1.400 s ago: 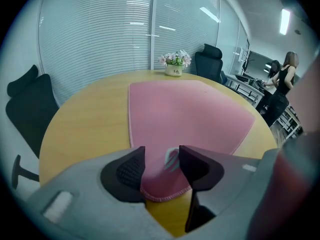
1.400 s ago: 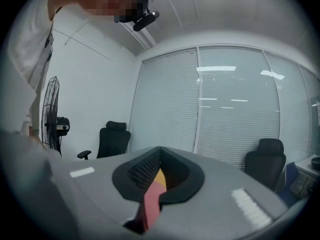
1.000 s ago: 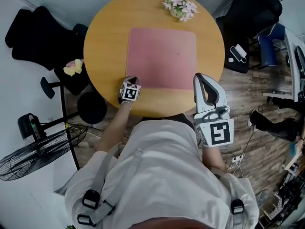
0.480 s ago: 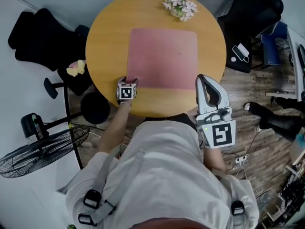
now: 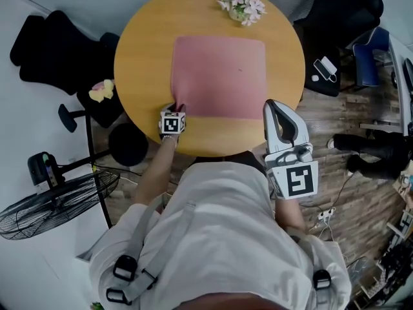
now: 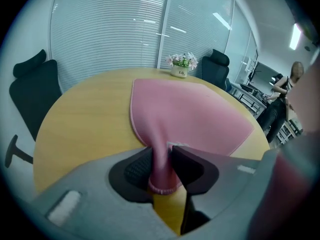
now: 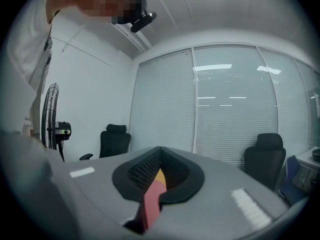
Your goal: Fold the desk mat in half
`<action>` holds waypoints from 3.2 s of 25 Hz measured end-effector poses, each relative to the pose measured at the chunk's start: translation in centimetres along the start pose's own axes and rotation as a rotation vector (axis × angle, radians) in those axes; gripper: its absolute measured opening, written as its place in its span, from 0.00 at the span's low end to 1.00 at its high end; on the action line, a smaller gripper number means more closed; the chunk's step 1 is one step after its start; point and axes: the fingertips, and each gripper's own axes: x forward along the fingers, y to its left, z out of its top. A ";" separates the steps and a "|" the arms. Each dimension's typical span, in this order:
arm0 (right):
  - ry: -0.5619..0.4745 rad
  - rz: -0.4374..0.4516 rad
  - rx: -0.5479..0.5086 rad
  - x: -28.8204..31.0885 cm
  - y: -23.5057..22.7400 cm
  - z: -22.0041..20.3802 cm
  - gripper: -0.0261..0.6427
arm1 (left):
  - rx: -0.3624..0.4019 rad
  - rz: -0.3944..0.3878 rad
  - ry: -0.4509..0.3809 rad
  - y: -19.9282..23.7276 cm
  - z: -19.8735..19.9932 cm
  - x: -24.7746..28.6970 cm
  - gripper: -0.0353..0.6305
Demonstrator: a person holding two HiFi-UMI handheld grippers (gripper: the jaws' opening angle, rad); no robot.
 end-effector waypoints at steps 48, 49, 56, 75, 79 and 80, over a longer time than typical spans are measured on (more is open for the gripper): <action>-0.021 -0.070 -0.026 -4.9 -9.3 -0.5 0.05 | 0.211 -0.252 -0.029 -19.3 6.2 2.1 0.12; -0.022 -0.070 -0.026 -4.9 -9.4 -0.4 0.05 | 0.217 -0.258 -0.023 -19.7 6.1 2.3 0.12; -0.019 -0.085 -0.028 -5.2 -10.5 -0.3 0.05 | 0.250 -0.303 0.009 -22.7 6.0 3.6 0.12; 0.002 -0.109 -0.040 -6.9 -13.1 -0.5 0.05 | 0.350 -0.369 0.070 -29.2 6.8 6.3 0.12; 0.005 -0.124 -0.035 -7.4 -13.7 -0.6 0.05 | 0.365 -0.381 0.075 -30.7 7.1 6.9 0.13; 0.007 -0.128 -0.035 -7.5 -13.9 -0.6 0.05 | 0.370 -0.385 0.076 -31.2 7.1 7.1 0.12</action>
